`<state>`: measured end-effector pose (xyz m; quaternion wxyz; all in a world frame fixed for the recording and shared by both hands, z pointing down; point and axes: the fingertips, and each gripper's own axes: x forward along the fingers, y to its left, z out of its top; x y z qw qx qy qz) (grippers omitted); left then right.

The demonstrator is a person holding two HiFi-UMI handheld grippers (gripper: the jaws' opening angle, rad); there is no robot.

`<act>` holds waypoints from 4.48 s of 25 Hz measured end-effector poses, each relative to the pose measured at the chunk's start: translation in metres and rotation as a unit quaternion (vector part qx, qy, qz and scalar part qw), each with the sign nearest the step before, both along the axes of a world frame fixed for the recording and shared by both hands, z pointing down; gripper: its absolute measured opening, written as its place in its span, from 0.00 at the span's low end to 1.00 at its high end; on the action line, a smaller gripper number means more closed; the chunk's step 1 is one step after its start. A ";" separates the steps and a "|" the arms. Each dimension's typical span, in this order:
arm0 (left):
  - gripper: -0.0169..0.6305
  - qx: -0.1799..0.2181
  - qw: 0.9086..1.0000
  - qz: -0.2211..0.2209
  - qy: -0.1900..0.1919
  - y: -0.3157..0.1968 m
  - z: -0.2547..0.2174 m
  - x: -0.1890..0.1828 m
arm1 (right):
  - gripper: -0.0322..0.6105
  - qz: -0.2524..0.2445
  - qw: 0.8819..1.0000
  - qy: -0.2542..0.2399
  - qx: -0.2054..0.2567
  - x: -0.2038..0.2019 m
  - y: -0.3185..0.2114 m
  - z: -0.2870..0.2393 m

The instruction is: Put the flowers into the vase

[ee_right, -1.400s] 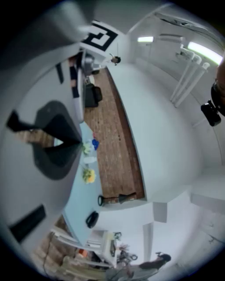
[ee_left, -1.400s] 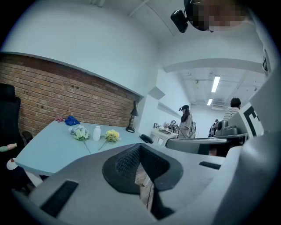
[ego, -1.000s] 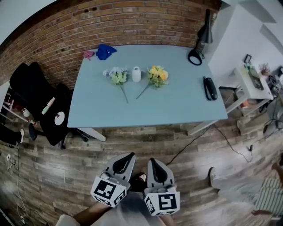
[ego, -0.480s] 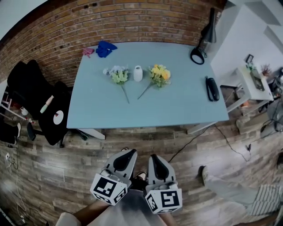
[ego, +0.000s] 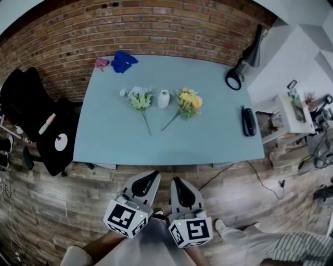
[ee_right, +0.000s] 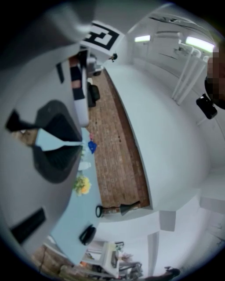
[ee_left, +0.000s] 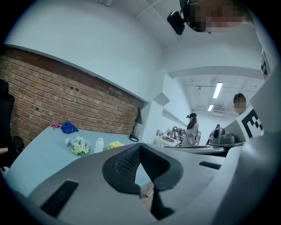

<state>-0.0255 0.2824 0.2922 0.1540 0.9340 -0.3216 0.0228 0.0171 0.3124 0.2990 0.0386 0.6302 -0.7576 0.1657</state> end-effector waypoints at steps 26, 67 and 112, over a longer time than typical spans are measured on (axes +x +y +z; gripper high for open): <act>0.05 -0.036 0.998 0.049 0.022 -0.111 0.018 -0.020 | 0.20 -0.001 0.999 0.018 -0.051 -0.040 -0.115 0.021; 0.05 -0.088 0.994 -0.007 -0.068 -0.254 0.088 0.094 | 0.21 -0.034 0.970 -0.096 -0.221 0.097 -0.266 0.148; 0.05 -0.141 0.988 -0.010 -0.064 -0.291 0.141 0.094 | 0.12 0.102 0.857 -0.353 -0.361 0.140 -0.335 0.296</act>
